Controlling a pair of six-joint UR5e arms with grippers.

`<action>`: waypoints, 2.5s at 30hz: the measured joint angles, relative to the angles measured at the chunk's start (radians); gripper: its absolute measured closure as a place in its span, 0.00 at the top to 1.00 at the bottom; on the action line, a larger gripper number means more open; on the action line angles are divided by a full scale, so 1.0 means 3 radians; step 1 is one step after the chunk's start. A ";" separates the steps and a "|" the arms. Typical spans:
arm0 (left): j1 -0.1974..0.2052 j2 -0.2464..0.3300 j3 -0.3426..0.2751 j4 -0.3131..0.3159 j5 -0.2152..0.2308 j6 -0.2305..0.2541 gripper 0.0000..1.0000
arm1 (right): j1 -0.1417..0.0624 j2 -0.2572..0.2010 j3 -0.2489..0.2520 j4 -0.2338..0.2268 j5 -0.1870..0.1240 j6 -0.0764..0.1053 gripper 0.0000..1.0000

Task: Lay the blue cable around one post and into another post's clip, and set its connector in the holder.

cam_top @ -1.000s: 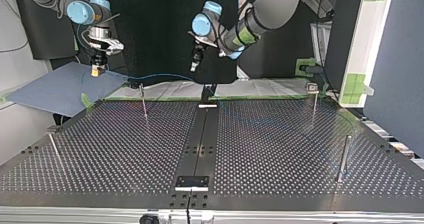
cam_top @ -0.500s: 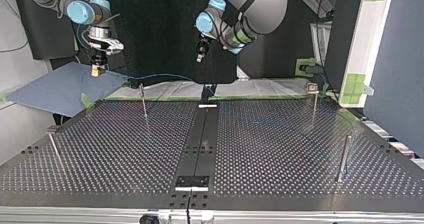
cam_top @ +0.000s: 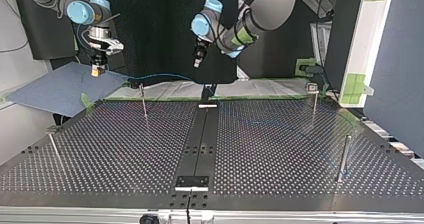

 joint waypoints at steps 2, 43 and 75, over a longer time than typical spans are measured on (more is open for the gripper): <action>-0.0001 0.0042 0.0000 -0.0037 -0.0025 0.0018 1.00 | 0.0000 0.0000 0.0000 0.0000 0.0000 0.0000 0.00; 0.0117 0.0290 0.0166 0.0129 -0.0107 0.0118 1.00 | 0.0018 0.0000 0.0000 0.0019 0.0000 -0.0015 0.00; 0.0204 0.0287 0.0348 0.0083 -0.0113 0.0126 1.00 | 0.0018 0.0002 0.0000 0.0016 0.0000 -0.0020 0.00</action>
